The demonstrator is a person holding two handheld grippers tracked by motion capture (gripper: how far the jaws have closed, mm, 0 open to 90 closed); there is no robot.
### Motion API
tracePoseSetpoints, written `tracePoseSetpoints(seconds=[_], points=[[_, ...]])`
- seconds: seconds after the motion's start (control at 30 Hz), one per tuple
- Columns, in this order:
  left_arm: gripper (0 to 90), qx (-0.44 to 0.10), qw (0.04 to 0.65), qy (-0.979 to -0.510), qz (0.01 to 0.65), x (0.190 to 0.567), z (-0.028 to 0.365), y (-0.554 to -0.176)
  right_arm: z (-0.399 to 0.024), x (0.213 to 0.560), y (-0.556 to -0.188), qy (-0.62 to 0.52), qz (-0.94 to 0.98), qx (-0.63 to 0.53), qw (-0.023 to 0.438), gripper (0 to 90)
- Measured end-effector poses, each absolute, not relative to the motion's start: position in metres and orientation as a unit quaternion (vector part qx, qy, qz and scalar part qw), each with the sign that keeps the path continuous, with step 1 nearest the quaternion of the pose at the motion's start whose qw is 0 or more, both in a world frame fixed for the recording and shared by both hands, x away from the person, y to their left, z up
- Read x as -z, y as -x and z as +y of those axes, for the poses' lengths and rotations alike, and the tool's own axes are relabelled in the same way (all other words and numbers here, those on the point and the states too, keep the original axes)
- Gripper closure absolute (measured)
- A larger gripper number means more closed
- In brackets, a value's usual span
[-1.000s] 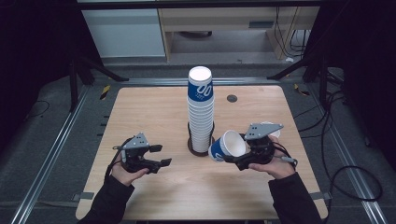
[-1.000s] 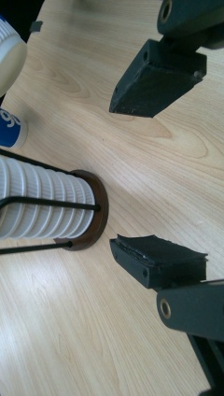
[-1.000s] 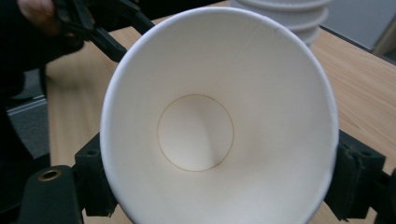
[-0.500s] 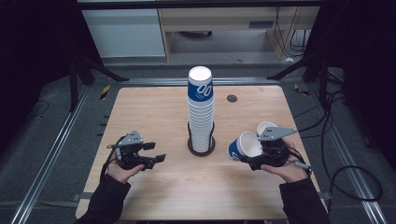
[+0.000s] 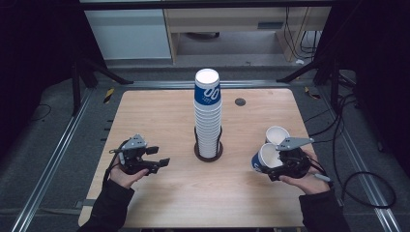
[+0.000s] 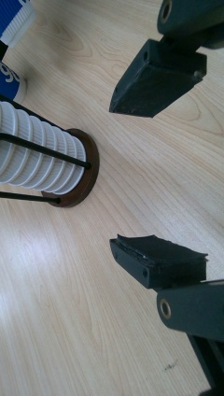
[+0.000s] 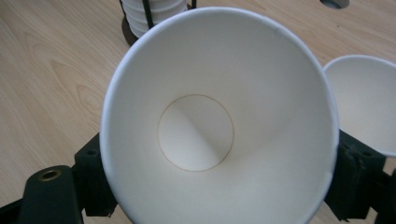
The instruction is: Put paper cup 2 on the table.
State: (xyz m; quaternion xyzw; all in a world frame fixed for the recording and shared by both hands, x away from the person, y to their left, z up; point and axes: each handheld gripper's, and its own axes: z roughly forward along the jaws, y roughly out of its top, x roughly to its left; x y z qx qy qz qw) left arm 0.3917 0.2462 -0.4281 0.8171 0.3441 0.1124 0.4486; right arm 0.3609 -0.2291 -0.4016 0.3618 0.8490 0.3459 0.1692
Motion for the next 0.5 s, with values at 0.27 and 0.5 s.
tracePoseSetpoints(seconds=[0.27,0.5], points=[[28.6,-0.114,0.444,-0.82,0.343,0.4289,0.2467,-0.3906,-0.2262,0.4064,-0.3623,-0.374,0.852,-0.324,0.173,16.5],[28.6,-0.115,0.444,-0.819,0.345,0.4287,0.2477,-0.3907,-0.2232,0.4116,-0.367,-0.39,0.854,-0.297,0.174,16.4]])
